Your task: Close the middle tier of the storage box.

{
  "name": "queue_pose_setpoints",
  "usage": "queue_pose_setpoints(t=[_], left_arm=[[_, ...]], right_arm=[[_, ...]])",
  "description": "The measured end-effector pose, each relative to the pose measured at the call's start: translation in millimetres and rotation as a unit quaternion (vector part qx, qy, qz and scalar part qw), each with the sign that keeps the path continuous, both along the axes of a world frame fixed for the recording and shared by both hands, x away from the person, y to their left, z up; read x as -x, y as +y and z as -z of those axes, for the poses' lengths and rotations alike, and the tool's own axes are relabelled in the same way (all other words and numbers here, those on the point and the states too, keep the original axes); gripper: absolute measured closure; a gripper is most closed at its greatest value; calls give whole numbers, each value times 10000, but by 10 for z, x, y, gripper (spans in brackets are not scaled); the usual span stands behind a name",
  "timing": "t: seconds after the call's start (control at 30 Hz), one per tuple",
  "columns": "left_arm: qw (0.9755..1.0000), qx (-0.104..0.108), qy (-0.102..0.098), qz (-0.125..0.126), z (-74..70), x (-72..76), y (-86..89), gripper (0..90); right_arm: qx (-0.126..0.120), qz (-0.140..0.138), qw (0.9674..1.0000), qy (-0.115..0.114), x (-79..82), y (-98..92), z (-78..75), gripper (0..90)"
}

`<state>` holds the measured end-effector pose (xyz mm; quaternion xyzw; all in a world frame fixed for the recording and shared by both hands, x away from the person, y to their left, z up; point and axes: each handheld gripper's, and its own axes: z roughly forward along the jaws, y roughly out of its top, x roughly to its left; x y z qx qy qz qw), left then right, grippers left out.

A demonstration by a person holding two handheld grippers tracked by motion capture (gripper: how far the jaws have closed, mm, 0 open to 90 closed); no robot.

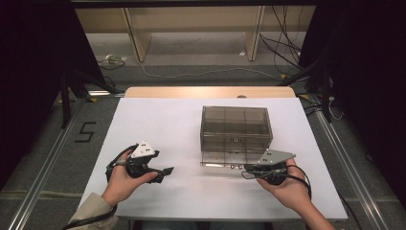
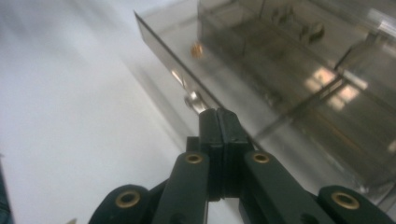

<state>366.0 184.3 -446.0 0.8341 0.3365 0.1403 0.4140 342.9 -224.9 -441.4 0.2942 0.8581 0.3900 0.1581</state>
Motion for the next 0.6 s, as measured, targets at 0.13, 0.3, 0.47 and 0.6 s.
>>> queue_pose_setpoints(t=[0.13,0.3,0.47,0.6], left_arm=[[10000,13,-2,-10,1,-2,-7,171],[10000,-19,2,4,5,-7,-17,172],[10000,-33,9,-9,1,-19,-16,173],[10000,-23,16,-5,3,-25,-36,173]], right_arm=[[128,98,9998,111,-45,19,62,900],[208,161,9995,161,-60,42,107,900],[221,229,9993,173,-80,60,139,900],[231,283,9992,146,-74,74,154,900]])
